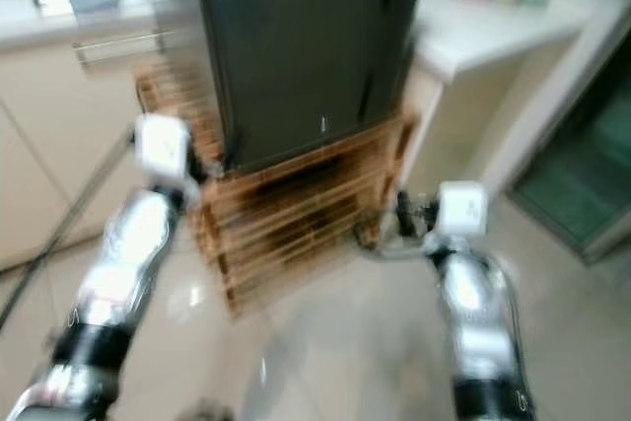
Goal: Restocking fridge
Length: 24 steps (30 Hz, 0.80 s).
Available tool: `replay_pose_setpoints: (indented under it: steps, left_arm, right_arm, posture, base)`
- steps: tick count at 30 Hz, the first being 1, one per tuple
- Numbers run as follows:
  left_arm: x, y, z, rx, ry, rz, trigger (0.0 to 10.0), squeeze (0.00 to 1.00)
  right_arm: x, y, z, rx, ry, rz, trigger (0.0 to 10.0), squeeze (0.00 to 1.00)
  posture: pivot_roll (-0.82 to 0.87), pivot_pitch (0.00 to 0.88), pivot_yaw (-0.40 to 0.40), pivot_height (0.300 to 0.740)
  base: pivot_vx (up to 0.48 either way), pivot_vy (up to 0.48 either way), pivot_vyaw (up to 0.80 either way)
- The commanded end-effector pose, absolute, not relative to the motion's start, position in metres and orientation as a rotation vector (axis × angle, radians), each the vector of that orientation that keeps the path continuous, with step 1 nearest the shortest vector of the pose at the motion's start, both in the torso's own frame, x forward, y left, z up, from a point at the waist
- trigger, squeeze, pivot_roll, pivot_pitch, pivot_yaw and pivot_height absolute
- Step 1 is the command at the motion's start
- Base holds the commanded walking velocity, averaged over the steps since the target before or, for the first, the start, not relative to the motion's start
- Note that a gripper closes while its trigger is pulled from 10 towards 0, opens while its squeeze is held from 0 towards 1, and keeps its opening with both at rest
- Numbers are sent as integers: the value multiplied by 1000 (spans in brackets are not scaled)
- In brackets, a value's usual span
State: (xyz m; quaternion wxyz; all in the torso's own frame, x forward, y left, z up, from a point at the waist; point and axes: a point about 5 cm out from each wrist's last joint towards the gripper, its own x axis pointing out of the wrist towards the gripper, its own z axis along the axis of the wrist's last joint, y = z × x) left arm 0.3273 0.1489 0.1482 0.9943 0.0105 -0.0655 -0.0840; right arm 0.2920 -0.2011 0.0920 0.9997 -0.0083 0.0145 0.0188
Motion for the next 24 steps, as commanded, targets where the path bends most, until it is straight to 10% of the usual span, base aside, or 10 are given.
replay_pose_setpoints:
  steps: [1,24]
  left_arm:
    - [327,135,153,-4,-156,-225,10000,0]
    - [339,128,169,-14,-212,-216,10000,0]
  right_arm:
    - [287,-217,87,-23,68,-15,10000,114]
    - [291,-220,96,-51,27,-28,10000,114]
  posture:
    - [-68,0,-39,740]
    - [-110,0,-34,740]
  base:
    - [0,480,0]
    - [0,479,-620]
